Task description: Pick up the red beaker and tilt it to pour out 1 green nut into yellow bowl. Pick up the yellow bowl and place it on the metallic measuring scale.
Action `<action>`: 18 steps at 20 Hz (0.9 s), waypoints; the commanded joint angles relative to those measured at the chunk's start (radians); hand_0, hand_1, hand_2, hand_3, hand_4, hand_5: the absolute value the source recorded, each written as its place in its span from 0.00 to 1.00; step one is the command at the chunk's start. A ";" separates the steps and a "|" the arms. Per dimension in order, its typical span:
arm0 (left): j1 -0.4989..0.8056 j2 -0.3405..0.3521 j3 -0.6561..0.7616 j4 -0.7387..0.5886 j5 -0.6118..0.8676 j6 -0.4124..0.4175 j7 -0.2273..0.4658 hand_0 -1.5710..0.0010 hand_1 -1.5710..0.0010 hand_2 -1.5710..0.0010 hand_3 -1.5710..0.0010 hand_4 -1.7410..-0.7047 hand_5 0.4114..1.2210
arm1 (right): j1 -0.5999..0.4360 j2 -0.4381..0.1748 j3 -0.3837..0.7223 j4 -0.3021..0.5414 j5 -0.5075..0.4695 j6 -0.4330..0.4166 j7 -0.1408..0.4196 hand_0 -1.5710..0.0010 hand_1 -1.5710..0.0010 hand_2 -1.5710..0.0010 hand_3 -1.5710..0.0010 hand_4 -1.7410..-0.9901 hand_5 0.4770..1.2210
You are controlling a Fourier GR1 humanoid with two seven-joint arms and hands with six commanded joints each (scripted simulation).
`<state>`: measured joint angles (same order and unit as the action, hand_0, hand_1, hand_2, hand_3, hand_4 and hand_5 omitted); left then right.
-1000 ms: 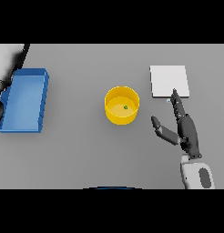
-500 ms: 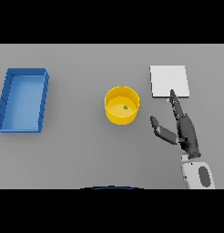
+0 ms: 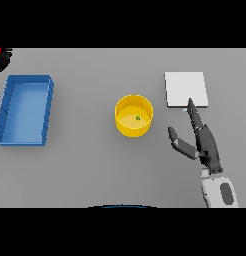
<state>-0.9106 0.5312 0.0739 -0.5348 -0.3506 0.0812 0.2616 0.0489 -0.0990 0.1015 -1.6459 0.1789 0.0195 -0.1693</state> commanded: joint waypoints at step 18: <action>0.392 0.014 -0.084 -0.600 0.158 -0.246 0.307 0.84 0.86 0.86 0.86 0.88 0.27 | -0.007 -0.001 0.004 -0.013 0.017 -0.014 0.026 1.00 1.00 1.00 1.00 0.78 0.25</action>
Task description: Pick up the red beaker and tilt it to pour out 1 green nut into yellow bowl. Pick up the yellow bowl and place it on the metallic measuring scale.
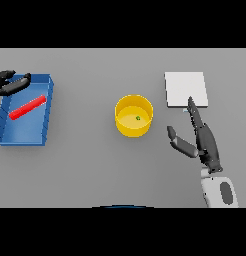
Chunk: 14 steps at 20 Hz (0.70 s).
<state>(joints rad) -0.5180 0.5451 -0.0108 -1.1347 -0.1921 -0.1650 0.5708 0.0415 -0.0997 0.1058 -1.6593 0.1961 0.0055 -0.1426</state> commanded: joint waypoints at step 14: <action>0.027 -0.040 0.008 -0.066 0.008 0.076 -0.093 0.99 0.99 0.99 0.99 0.91 0.33 | -0.208 -0.209 0.169 0.070 0.323 0.103 0.068 1.00 1.00 1.00 1.00 0.81 0.21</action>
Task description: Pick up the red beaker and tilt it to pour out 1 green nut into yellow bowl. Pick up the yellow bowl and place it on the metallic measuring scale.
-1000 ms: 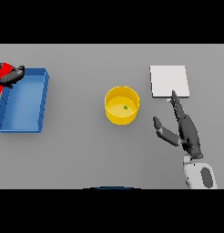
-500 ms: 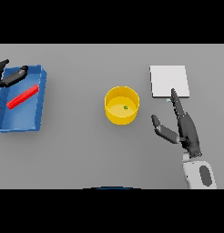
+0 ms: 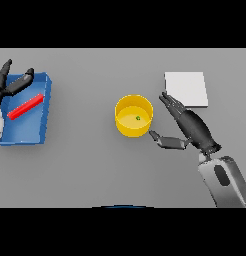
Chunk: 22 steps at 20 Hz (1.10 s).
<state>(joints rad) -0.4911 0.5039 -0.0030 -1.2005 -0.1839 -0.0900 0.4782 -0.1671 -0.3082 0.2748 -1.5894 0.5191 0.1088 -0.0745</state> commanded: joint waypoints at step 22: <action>-0.006 0.017 0.014 0.033 0.008 -0.029 -0.032 1.00 1.00 1.00 1.00 0.91 0.36 | -0.501 -0.058 0.391 0.434 0.355 0.298 -0.168 1.00 1.00 1.00 1.00 0.75 0.27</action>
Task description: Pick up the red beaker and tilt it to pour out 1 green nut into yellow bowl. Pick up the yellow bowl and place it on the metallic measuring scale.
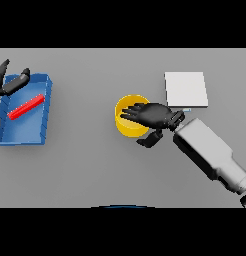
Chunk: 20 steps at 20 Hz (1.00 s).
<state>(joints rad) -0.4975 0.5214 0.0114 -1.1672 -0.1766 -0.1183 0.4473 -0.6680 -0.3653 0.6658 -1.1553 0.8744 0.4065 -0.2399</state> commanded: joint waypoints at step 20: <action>0.006 0.002 -0.011 0.000 -0.014 0.000 -0.011 1.00 1.00 1.00 1.00 0.92 0.37 | -0.053 0.017 0.022 0.073 -0.021 0.075 -0.007 0.10 0.10 0.16 0.28 0.07 0.95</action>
<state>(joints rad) -0.4916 0.5240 0.0008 -1.1671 -0.1906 -0.1184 0.4359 -0.7215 -0.3482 0.6878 -1.0823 0.8528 0.4814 -0.2466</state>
